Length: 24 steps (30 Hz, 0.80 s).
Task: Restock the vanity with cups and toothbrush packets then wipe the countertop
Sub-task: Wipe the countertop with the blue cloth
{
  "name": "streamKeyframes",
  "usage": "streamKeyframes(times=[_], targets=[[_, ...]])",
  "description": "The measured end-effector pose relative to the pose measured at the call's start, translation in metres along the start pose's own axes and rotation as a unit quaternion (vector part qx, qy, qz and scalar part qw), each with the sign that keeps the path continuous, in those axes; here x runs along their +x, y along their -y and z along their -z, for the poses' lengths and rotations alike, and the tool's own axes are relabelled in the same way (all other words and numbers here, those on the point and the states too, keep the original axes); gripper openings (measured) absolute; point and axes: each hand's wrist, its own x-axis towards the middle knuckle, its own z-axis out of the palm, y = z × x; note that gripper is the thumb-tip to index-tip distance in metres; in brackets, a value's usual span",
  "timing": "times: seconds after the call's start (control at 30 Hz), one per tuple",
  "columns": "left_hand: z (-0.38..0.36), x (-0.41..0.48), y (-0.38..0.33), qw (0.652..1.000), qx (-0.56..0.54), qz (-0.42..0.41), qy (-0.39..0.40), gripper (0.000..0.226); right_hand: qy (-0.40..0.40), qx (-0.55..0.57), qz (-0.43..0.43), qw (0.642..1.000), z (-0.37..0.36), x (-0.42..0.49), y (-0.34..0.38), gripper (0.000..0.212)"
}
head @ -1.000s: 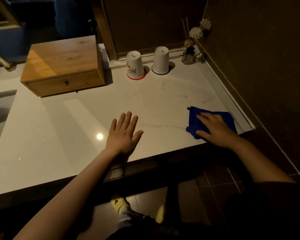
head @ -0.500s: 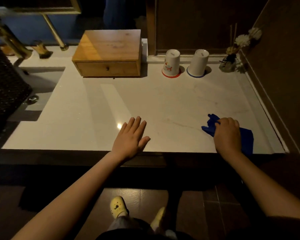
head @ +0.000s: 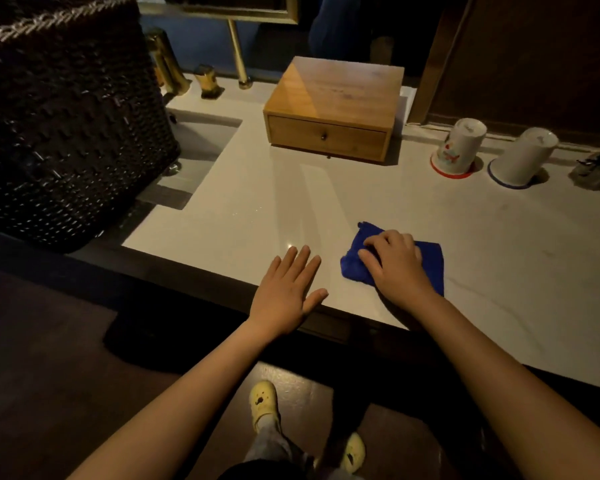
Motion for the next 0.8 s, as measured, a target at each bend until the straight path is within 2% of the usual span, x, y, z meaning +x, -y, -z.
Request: streamKeyframes(times=[0.07,0.17,0.23,0.37,0.5,0.63,0.8], targets=[[0.000,-0.001,0.003,1.000,-0.006,0.002,-0.004,0.065,0.062,-0.033,0.032,0.997,-0.003,-0.003,-0.005,0.045],[-0.001,-0.004,0.007,1.000,-0.008,-0.007,-0.006,0.065,0.076,-0.046,0.058,0.994,-0.003,-0.012,-0.018,0.054],[-0.002,-0.004,0.008,1.000,-0.010,-0.011,-0.007,0.065,0.033,-0.064,0.068,0.995,-0.007,-0.015,-0.020,0.051],[-0.003,-0.005,0.010,1.000,-0.014,-0.022,-0.009,0.065,-0.064,-0.067,0.060,0.994,-0.018,-0.006,-0.005,0.031],[0.000,-0.004,0.022,0.998,-0.037,-0.053,-0.013,0.062,-0.087,-0.036,0.025,0.995,-0.023,0.009,0.011,0.020],[0.004,-0.013,0.048,0.997,-0.041,-0.057,-0.018,0.060,-0.113,0.040,0.008,0.993,-0.031,0.026,0.043,0.022],[0.008,-0.020,0.069,0.996,-0.013,-0.085,-0.001,0.057,-0.128,0.106,0.029,0.986,-0.047,0.055,0.098,0.024]])
